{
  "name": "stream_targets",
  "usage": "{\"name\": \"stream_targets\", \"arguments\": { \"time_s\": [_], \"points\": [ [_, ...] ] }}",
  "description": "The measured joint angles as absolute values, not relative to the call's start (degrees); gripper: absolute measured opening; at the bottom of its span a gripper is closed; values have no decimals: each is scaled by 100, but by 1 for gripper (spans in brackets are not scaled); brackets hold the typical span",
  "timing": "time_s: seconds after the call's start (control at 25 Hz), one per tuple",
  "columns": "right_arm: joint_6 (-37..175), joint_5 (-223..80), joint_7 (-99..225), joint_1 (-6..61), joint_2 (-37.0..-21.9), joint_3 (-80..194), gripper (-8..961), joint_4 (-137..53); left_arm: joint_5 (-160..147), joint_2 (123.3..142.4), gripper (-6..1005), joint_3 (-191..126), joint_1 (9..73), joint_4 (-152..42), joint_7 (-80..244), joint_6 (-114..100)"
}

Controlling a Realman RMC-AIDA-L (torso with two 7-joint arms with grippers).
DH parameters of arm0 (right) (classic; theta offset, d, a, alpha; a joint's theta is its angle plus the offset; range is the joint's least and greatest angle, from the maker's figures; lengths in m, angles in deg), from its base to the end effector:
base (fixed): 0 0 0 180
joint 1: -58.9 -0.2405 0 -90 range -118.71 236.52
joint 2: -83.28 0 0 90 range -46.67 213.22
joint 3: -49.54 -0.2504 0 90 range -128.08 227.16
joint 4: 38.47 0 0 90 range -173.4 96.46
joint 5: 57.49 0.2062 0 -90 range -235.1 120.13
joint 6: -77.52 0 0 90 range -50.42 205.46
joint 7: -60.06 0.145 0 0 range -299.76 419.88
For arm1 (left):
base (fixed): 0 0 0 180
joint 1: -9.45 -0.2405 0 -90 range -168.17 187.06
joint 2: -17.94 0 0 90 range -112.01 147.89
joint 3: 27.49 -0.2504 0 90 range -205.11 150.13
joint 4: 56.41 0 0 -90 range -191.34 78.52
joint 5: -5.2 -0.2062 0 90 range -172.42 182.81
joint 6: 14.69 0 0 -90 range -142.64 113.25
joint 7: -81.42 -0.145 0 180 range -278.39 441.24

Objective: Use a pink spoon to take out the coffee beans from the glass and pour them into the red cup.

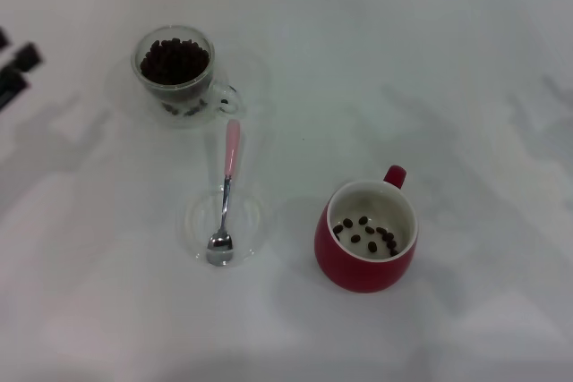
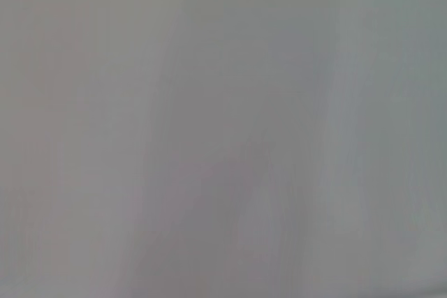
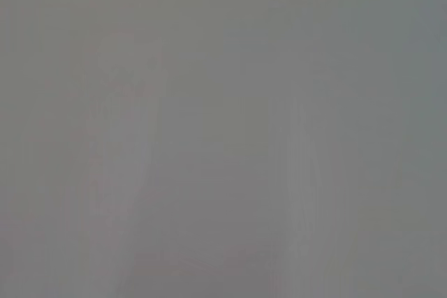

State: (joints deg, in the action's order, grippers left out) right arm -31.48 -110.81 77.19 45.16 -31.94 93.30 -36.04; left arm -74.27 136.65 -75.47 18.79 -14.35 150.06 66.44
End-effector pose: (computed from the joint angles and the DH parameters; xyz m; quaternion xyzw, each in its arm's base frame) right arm 0.3225 0.2141 0.0449 -0.6915 0.0775 0.4490 0.5605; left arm -0.3174 0.2777 0.0567 -0.8270 -0.2476 -0.3536 0.3601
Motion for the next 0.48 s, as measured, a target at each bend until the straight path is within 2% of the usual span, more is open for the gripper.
{"name": "stream_targets", "arguments": {
  "time_s": [0.2, 0.48],
  "points": [
    [-3236, -10946, 7686, 4570, -3194, 9314, 610, -3622, -6684, 13680, 523, -6852, 1660, -2148, 13825, 6668],
    [-3307, -10917, 7190, 4568, -3201, 9315, 610, -3576, -6191, 13687, 524, -5667, 1690, -3152, 12340, 6622]
  ]
}}
